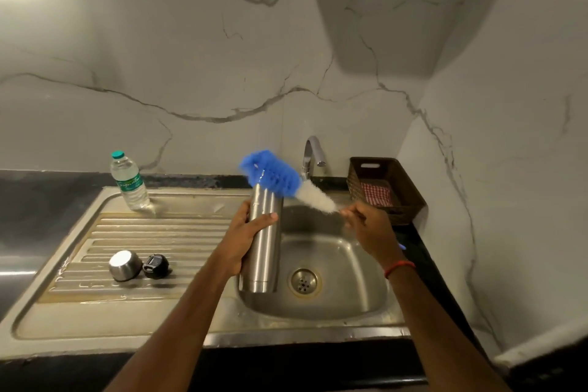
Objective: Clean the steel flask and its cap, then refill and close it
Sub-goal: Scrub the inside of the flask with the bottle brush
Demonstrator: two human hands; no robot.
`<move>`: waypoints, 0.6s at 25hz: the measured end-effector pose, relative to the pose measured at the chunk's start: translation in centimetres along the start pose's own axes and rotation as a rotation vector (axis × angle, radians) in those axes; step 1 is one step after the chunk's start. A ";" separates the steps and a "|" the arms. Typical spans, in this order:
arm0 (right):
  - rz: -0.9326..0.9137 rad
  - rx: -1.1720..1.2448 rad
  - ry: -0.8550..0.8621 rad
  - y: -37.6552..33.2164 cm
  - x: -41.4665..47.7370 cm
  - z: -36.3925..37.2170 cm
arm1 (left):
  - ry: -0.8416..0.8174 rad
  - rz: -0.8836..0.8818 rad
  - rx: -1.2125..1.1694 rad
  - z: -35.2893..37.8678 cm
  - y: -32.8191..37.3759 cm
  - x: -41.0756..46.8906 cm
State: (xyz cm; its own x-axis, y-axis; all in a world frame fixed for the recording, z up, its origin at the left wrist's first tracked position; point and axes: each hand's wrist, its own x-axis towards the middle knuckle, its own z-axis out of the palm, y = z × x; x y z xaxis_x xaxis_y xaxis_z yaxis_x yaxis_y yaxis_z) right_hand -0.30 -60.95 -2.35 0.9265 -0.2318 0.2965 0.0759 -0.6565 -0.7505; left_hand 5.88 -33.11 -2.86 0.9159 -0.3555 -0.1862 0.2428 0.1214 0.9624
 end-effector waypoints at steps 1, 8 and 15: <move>0.032 -0.011 0.001 1.0 0.1 -0.5 | 0.000 -0.021 -0.024 -0.6 0.3 0.3; -0.120 -0.095 -0.054 -2.4 4.3 3.0 | -0.048 -0.031 0.134 -1.7 0.5 2.1; 0.072 -0.067 -0.002 2.4 2.1 1.1 | -0.015 -0.021 0.236 -4.7 1.0 3.5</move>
State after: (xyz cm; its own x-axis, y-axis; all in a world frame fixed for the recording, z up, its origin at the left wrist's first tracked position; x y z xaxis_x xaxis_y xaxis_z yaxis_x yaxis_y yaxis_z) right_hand 2.21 -62.23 -4.17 0.9293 -0.2791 0.2420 -0.0159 -0.6847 -0.7286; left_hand 10.83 -29.90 -3.49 0.9063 -0.3695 -0.2051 0.1786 -0.1051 0.9783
